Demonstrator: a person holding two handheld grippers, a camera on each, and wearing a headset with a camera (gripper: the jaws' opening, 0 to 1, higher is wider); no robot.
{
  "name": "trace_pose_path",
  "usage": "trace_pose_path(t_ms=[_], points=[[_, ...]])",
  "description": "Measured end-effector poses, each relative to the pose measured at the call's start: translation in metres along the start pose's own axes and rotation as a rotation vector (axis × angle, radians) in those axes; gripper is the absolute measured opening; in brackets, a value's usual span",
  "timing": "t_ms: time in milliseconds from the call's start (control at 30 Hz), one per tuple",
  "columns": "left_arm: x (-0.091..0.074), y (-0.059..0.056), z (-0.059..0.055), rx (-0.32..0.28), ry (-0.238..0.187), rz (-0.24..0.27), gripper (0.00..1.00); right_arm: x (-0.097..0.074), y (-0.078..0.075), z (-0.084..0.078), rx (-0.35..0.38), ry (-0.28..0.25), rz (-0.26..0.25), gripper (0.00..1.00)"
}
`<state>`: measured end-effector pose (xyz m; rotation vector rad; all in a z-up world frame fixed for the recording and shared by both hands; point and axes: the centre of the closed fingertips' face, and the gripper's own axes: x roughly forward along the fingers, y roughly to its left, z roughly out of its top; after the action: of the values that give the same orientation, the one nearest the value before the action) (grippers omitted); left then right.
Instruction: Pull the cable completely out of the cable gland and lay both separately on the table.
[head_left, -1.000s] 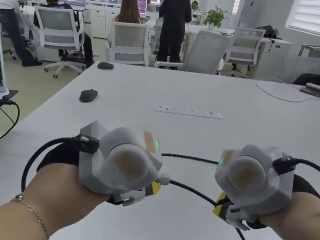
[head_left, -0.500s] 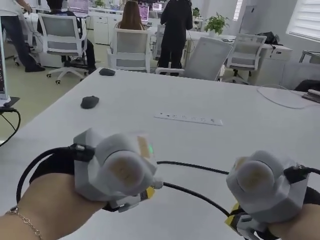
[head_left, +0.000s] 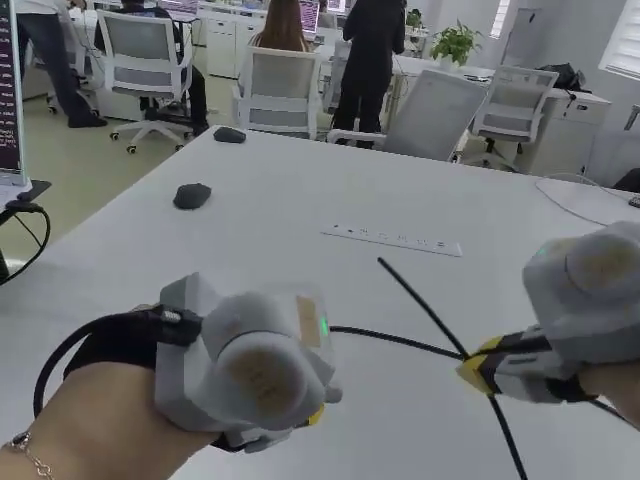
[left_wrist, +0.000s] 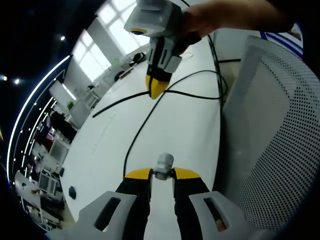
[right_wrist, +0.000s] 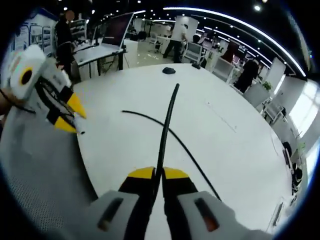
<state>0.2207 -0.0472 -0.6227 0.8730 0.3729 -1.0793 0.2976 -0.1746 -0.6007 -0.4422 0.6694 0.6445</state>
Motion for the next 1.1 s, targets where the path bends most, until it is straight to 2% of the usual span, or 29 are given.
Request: trace_pose_path(t_ms=[67, 133, 167, 267, 300, 333, 367, 433, 467, 567, 633, 667, 733, 767, 800, 833, 900, 967, 1000, 1033, 1100], points=[[0.002, -0.004, 0.0, 0.011, 0.003, -0.021, 0.17, 0.007, -0.026, 0.019, 0.023, -0.025, -0.019, 0.04], [0.003, -0.009, -0.001, 0.019, 0.007, -0.041, 0.17, 0.021, -0.053, 0.043, 0.021, -0.09, -0.05, 0.05], [0.005, -0.011, -0.004, 0.027, 0.02, -0.053, 0.17, 0.029, -0.064, 0.05, 0.02, -0.106, -0.056, 0.05], [0.007, -0.016, -0.007, 0.04, 0.036, -0.075, 0.17, 0.065, -0.107, 0.054, 0.069, -0.116, -0.089, 0.06], [0.008, -0.018, -0.008, 0.039, 0.04, -0.087, 0.17, 0.076, -0.118, 0.051, 0.057, -0.111, -0.091, 0.06], [0.008, -0.02, -0.008, 0.04, 0.041, -0.096, 0.17, 0.09, -0.139, 0.041, 0.043, -0.088, -0.14, 0.06], [0.009, -0.023, -0.008, 0.04, 0.04, -0.107, 0.17, 0.098, -0.15, 0.03, 0.057, -0.053, -0.158, 0.06], [0.01, -0.025, -0.008, 0.019, 0.041, -0.119, 0.17, 0.113, -0.169, 0.009, 0.127, -0.01, -0.172, 0.06], [0.01, -0.026, -0.009, 0.0, 0.048, -0.122, 0.17, 0.119, -0.183, -0.005, 0.175, 0.014, -0.195, 0.06], [0.011, -0.029, -0.008, -0.005, 0.046, -0.139, 0.17, 0.124, -0.208, -0.038, 0.257, 0.08, -0.234, 0.08], [0.012, -0.03, -0.004, -0.046, 0.028, -0.16, 0.17, 0.12, -0.218, -0.055, 0.315, 0.1, -0.248, 0.11], [0.012, -0.03, -0.002, -0.065, 0.019, -0.167, 0.17, 0.117, -0.221, -0.057, 0.34, 0.095, -0.249, 0.13], [0.012, -0.026, -0.001, -0.098, 0.012, -0.177, 0.17, 0.105, -0.221, -0.058, 0.394, 0.046, -0.249, 0.12], [0.013, -0.02, -0.005, -0.182, 0.045, -0.158, 0.17, 0.1, -0.218, -0.059, 0.401, 0.032, -0.236, 0.11], [0.014, -0.015, -0.004, -0.188, 0.042, -0.155, 0.17, 0.09, -0.214, -0.062, 0.408, 0.03, -0.231, 0.09], [0.015, -0.012, 0.003, -0.168, -0.002, -0.173, 0.17, 0.082, -0.209, -0.065, 0.409, 0.033, -0.238, 0.08], [0.018, -0.013, 0.015, -0.227, -0.051, -0.244, 0.17, 0.06, -0.197, -0.066, 0.363, -0.004, -0.276, 0.06], [0.023, -0.009, 0.017, -0.237, -0.053, -0.274, 0.17, 0.04, -0.171, -0.072, 0.336, -0.008, -0.257, 0.08], [0.027, -0.006, 0.017, -0.217, -0.045, -0.288, 0.17, 0.029, -0.156, -0.073, 0.315, -0.028, -0.244, 0.09], [0.03, -0.004, 0.017, -0.205, -0.041, -0.294, 0.17, 0.021, -0.143, -0.074, 0.313, -0.039, -0.218, 0.09], [0.041, 0.0, 0.015, -0.167, -0.034, -0.309, 0.17, 0.001, -0.117, -0.079, 0.321, -0.065, -0.201, 0.09]])
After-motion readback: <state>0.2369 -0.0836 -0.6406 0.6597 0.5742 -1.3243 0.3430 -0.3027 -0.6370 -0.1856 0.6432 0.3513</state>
